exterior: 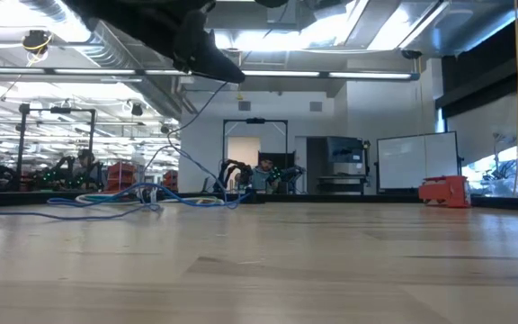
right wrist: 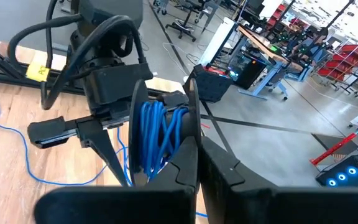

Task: Coil cords
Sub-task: Coil the blue wire onto the spool

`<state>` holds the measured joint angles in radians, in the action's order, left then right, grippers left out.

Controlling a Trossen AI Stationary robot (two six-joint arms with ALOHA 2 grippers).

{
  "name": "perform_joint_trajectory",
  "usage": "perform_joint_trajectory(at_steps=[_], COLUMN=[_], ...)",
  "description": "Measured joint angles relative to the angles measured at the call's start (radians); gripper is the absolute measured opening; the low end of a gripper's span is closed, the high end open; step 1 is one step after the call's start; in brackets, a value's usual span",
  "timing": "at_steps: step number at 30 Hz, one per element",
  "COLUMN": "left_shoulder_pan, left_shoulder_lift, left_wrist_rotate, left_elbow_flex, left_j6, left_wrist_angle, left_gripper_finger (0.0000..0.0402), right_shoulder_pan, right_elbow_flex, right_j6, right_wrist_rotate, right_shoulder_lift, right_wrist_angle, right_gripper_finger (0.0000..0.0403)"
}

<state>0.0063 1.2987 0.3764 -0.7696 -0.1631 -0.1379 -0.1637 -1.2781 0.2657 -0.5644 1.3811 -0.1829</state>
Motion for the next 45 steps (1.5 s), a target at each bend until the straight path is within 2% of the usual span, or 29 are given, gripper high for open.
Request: perform_joint_trajectory(at_steps=[7, 9, 15, 22, 26, 29, 32, 45], left_shoulder_pan=[0.001, 0.001, 0.017, 0.019, 0.003, -0.017, -0.044, -0.085], left_shoulder_lift=[0.0, 0.0, -0.058, -0.243, -0.331, -0.367, -0.369, -0.178], left_wrist_rotate=[0.003, 0.003, 0.009, 0.041, -0.015, -0.111, -0.146, -0.148], left_elbow_flex=[0.0, 0.0, 0.0, 0.0, 0.0, 0.0, 0.0, 0.0], left_j6=[-0.026, -0.033, -0.042, 0.015, 0.062, 0.087, 0.103, 0.115], left_wrist_angle=[0.007, 0.007, 0.031, 0.146, 0.169, 0.166, 0.135, -0.134], left_gripper_finger=[0.0023, 0.0007, 0.0004, 0.0003, 0.0005, 0.0003, 0.0003, 0.0003], right_shoulder_pan=[0.0, 0.0, 0.0, 0.0, 0.007, 0.008, 0.017, 0.054], right_elbow_flex=[0.0, 0.0, 0.0, 0.001, 0.001, 0.001, 0.001, 0.0], right_j6=[0.0, 0.0, -0.021, -0.026, -0.02, -0.009, 0.02, 0.029], right_wrist_rotate=[0.0, 0.001, 0.036, 0.025, -0.011, -0.107, -0.164, -0.098], right_shoulder_lift=[0.0, 0.0, 0.011, 0.037, 0.083, 0.122, 0.156, 0.275], right_wrist_angle=[0.0, 0.0, -0.002, -0.041, -0.043, -0.043, -0.016, 0.17], right_gripper_finger=[0.001, 0.001, 0.001, 0.001, 0.001, 0.001, 0.001, 0.001])
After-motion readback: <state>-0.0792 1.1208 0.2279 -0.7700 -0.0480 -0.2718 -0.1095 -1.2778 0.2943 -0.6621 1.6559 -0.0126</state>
